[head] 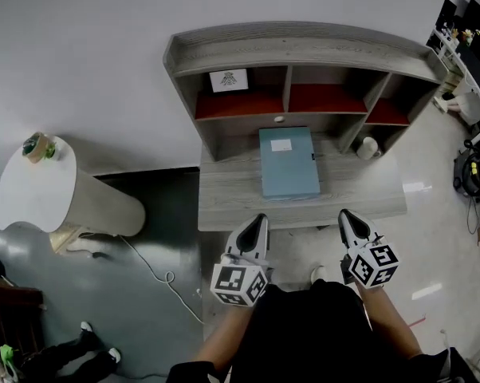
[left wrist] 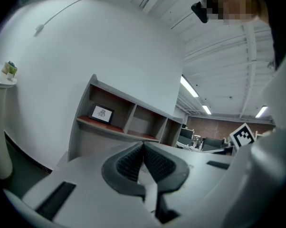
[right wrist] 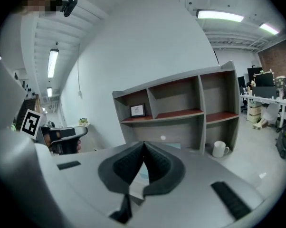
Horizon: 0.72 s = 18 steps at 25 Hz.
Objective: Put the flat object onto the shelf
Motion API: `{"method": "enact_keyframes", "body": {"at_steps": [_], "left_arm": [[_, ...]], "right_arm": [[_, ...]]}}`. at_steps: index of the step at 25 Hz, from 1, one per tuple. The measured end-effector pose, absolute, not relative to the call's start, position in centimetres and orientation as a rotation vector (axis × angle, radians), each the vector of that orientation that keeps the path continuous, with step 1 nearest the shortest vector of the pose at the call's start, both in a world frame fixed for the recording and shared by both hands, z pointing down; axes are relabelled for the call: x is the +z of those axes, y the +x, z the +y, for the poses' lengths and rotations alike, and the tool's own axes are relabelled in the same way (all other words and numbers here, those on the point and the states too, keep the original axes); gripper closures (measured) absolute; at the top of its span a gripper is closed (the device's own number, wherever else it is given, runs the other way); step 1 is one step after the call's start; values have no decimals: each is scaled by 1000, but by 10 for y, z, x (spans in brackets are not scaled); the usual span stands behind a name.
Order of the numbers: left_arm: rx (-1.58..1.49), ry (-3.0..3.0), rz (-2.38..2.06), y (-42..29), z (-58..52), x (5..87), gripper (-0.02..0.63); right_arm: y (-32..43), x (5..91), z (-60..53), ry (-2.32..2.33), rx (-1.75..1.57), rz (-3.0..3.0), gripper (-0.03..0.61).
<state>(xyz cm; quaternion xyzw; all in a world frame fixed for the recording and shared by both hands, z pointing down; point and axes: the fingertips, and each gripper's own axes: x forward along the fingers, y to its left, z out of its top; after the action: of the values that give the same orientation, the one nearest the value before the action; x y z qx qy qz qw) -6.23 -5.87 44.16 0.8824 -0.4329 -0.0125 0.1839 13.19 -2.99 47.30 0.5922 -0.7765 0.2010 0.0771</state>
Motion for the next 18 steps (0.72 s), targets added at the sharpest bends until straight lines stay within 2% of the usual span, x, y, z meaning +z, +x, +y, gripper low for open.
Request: {"method": "enact_keyframes", "body": {"at_steps": [8,18], "left_arm": [[-80,2431,-1361,-23,-50,438,603],[-47,2418,-1443,65,-36,442,603]], "right_arm": [[185,447,-34,1703,397,-2363,578],[261,454,-32,1637,380,-2414,578]]}}
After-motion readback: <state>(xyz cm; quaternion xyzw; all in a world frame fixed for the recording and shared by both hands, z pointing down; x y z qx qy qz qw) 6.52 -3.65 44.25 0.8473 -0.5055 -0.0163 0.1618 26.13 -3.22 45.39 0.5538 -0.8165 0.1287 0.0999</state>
